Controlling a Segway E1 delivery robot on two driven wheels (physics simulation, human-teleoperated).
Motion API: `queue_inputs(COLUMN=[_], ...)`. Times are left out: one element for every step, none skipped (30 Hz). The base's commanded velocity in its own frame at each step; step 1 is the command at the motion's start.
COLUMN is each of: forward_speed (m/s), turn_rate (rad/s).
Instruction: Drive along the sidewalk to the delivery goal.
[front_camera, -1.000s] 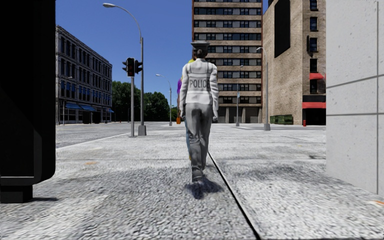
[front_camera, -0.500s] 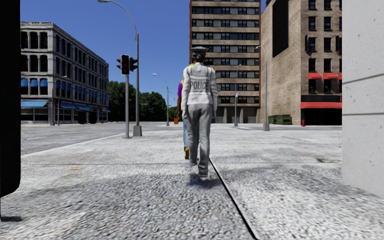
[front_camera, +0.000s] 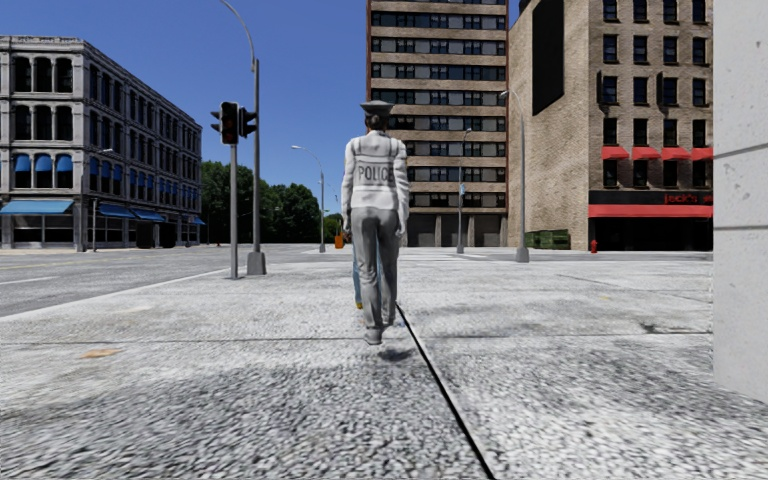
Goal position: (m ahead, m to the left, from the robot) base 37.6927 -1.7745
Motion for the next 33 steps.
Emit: queue_inputs(forward_speed=[0.9, 0.9, 0.9, 0.9, 0.9, 0.9, 0.9, 0.9, 0.9, 0.9, 0.9, 0.9, 0.9, 0.91, 0.91, 0.91, 0.91, 0.91, 0.91, 0.91, 0.92, 0.92, 0.92, 0.93, 0.94, 0.95, 0.95, 0.95, 0.95, 0.95, 0.95, 0.95, 0.95], turn_rate=[0.0, 0.0, 0.0, 0.0, 0.0, -0.03, -0.19, -0.19, -0.3, -0.34, -0.34, -0.38, -0.39, -0.39, -0.39, -0.39, -0.39, -0.39, -0.39, -0.39, -0.39, -0.39, -0.39, -0.39, -0.39, -0.39, -0.39, -0.38, -0.22, 0.0, 0.0, 0.0, 0.0])
